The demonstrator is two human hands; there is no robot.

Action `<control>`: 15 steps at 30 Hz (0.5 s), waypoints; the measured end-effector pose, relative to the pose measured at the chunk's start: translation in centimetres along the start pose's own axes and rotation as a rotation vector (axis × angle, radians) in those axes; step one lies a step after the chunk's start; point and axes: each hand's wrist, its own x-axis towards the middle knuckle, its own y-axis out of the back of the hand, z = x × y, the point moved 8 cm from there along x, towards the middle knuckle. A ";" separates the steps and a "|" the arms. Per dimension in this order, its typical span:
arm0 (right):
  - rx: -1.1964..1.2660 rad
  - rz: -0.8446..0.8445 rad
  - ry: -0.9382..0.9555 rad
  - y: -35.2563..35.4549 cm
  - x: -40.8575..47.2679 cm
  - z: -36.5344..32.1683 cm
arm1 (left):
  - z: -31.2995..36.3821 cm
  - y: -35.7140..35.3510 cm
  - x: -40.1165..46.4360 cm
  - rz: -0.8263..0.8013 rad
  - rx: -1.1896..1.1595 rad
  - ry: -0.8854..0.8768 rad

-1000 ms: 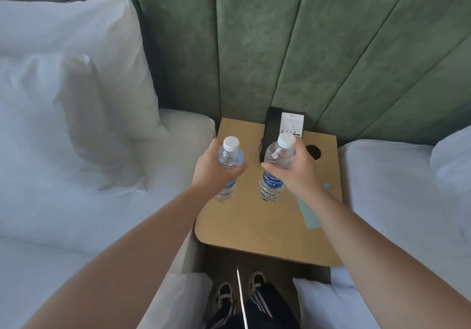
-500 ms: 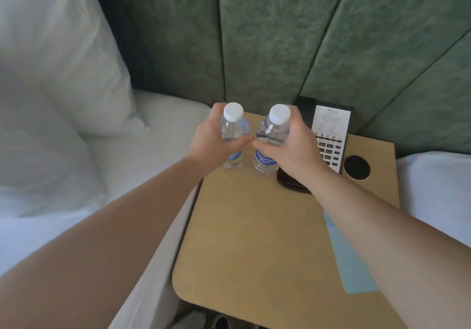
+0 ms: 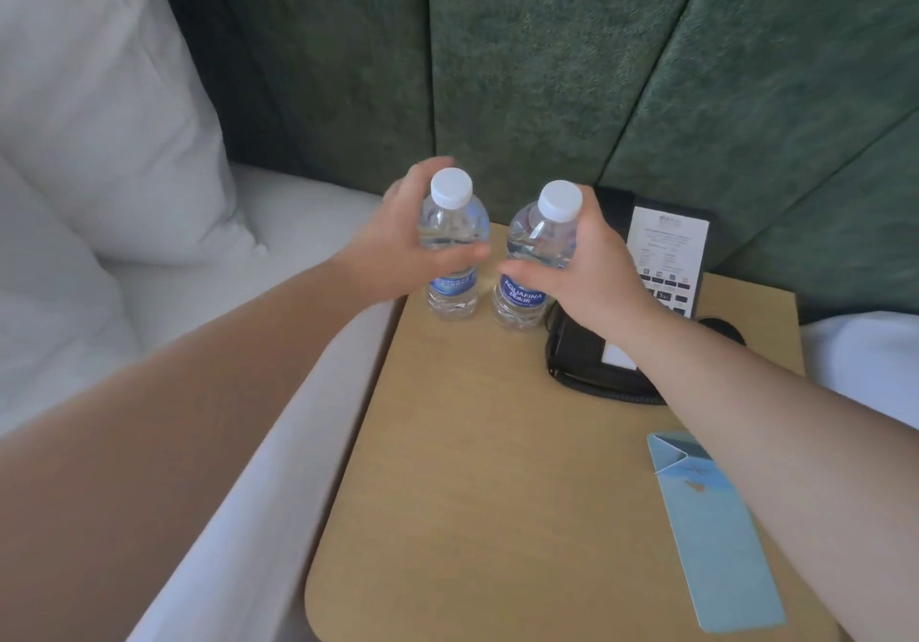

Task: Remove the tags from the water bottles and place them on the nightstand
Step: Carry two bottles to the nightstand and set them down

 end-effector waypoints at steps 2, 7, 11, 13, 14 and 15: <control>-0.005 -0.021 -0.021 0.0 0.0 0.1 | -1.0 0.7 -1.0 0.081 0.001 0.116; -0.026 -0.075 -0.022 0.2 0.4 -0.4 | -0.5 -0.1 -2.4 0.334 -0.018 0.274; -0.024 -0.091 -0.047 0.1 0.1 0.0 | -0.2 0.5 -0.7 0.377 -0.035 0.241; -0.033 -0.088 -0.047 0.1 0.0 0.1 | -0.2 1.1 -0.1 0.303 -0.022 0.219; -0.033 -0.090 -0.047 0.1 0.0 0.1 | -0.3 1.3 0.3 0.237 -0.021 0.211; -0.029 -0.093 -0.050 0.2 0.0 0.1 | -0.3 1.4 0.6 0.156 -0.044 0.203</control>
